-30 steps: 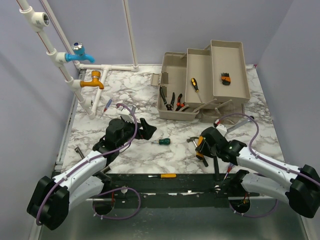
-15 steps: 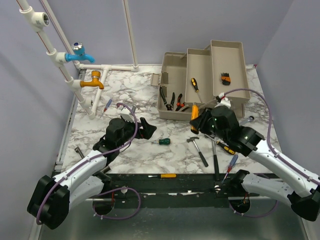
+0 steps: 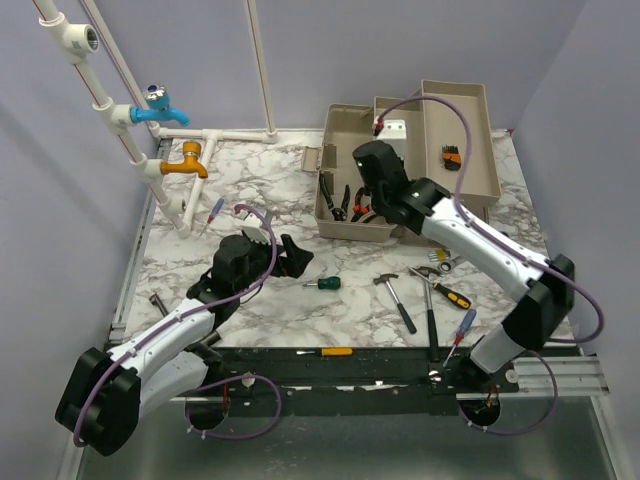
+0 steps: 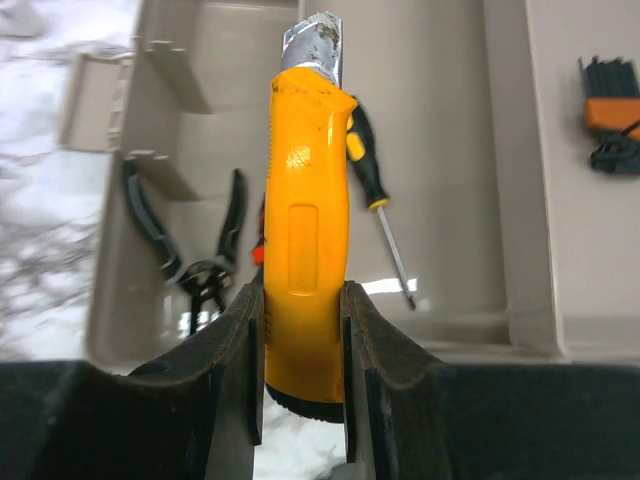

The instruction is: Pack the tool kit

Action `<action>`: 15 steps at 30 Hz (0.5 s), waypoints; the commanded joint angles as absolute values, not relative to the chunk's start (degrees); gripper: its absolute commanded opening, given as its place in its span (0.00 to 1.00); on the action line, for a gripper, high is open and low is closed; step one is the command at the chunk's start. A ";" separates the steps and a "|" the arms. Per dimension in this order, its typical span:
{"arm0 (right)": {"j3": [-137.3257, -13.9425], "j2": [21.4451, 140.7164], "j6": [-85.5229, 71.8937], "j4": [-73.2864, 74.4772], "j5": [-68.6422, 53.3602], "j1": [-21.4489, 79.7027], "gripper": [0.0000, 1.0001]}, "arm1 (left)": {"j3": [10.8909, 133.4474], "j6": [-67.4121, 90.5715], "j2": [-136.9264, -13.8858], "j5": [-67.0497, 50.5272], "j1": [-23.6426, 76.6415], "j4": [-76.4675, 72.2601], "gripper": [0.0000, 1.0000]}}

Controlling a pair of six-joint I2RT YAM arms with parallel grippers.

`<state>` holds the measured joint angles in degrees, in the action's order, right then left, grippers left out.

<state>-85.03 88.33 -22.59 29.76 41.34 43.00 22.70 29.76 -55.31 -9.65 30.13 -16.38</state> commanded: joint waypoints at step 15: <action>-108.86 115.92 -10.94 42.62 43.31 31.64 0.43 | 24.76 28.21 -55.89 -7.60 30.23 -15.14 0.93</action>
<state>-105.23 114.39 -11.66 38.15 44.82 30.68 22.83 29.36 -56.01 -9.39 30.13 -15.75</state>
